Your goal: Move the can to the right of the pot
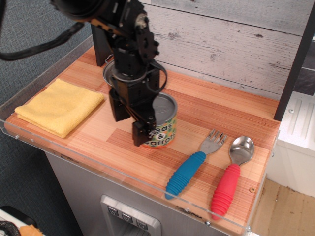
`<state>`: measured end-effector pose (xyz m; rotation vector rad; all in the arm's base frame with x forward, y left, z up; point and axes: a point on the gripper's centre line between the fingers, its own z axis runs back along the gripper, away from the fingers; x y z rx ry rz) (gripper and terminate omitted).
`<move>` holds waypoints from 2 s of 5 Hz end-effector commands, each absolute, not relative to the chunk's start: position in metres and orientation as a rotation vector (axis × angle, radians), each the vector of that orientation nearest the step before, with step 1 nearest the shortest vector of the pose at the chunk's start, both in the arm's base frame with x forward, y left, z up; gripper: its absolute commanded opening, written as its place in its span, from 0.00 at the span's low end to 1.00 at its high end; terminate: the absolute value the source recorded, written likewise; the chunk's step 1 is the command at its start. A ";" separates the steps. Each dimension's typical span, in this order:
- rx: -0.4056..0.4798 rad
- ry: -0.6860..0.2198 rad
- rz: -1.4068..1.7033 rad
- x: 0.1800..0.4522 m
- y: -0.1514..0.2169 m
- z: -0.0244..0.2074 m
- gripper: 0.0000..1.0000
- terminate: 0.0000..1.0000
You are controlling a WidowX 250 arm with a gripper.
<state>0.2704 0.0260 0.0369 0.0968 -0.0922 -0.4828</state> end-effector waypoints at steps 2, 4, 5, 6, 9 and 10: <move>0.129 -0.159 -0.423 0.302 0.020 0.044 1.00 0.00; 0.135 -0.186 -0.400 0.323 0.013 0.044 1.00 0.00; 0.126 -0.197 -0.399 0.335 0.006 0.046 1.00 0.00; 0.110 -0.219 -0.395 0.344 0.000 0.051 1.00 0.00; 0.111 -0.218 -0.447 0.379 -0.033 0.051 1.00 0.00; 0.115 -0.220 -0.469 0.384 -0.045 0.054 1.00 0.00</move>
